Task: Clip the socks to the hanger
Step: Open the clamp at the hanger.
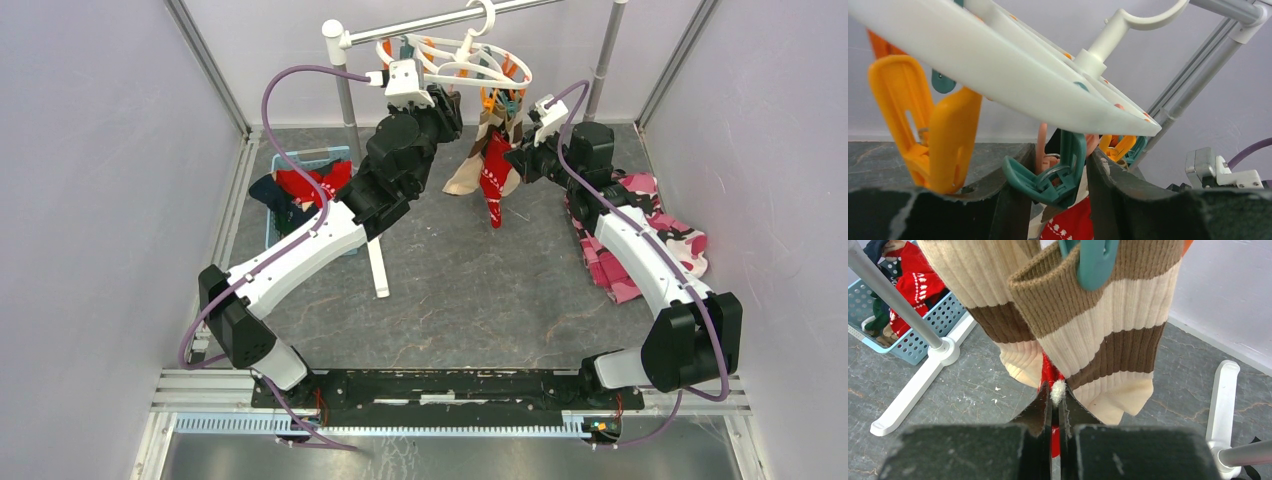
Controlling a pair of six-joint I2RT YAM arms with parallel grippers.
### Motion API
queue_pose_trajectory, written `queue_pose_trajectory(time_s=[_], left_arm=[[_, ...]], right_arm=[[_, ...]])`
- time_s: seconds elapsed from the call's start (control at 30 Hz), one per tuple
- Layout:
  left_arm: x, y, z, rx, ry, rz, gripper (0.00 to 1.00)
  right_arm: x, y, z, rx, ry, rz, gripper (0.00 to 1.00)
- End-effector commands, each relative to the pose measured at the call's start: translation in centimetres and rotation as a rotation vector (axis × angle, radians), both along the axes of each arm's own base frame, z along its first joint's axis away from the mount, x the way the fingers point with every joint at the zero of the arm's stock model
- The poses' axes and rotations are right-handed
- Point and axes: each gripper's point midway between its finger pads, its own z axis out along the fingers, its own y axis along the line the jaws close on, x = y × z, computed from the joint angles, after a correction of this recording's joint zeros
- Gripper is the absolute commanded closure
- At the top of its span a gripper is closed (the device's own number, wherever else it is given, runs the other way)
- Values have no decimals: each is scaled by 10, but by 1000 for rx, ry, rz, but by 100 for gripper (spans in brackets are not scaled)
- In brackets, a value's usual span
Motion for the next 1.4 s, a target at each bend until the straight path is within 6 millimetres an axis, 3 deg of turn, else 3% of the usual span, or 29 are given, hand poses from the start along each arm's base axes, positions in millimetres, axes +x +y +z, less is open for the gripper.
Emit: queue_pose_trajectory(time_s=[0.0,0.37,0.67,1.0,1.23,1.37], left_arm=[[-12,20,42,-47,-93,23,51],[-14,16,51,-8,-137,-7,45],[-13,14,47,72,-151,-8,42],[-6,13,42,104,-146,20,46],[-6,15,44,103,-145,29,56],[-7,15,45,99,-147,26,54]], right_arm=[[-3,-1,27,35,-72,3,100],[-5,-1,27,56,-59,2,100],[-5,-1,28,58,-58,3,100],[-5,-2,28,59,-59,1,100],[-5,-2,26,58,-54,2,100],[-5,-2,28,60,-57,0,100]])
